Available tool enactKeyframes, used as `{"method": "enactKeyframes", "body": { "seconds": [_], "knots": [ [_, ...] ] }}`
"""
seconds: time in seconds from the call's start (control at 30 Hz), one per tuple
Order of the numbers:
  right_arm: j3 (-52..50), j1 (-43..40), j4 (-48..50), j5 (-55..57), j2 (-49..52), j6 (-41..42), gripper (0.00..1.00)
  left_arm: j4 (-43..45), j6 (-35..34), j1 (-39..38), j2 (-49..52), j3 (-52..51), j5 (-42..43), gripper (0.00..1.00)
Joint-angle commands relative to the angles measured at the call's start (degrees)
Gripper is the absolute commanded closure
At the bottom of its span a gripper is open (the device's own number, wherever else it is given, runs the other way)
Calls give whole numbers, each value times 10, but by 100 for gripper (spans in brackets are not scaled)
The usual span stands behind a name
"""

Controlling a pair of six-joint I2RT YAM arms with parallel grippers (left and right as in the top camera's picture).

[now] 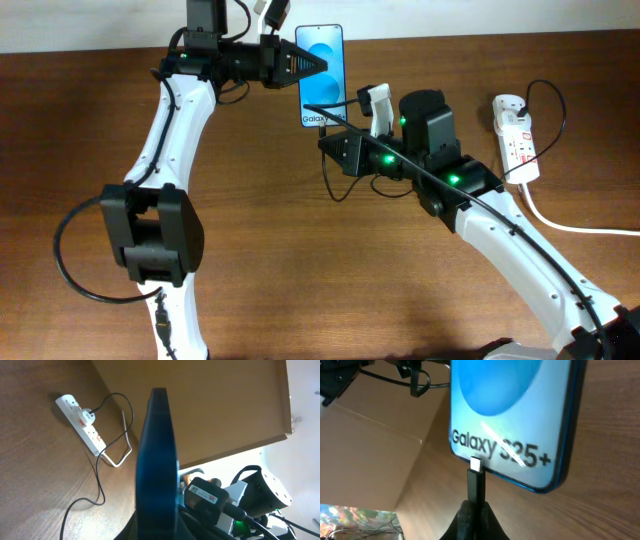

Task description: Plug charger to phone and switch on socket

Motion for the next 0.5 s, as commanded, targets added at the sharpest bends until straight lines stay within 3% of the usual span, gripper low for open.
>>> {"method": "enactKeyframes", "body": {
  "seconds": [0.0,0.47],
  "knots": [
    [4,-4,-10,3,1,-7,96,2,12,0,-4,6,20,100],
    [4,-4,-16,-6,1,-7,96,2,11,0,-4,6,8,100]
  ]
}}
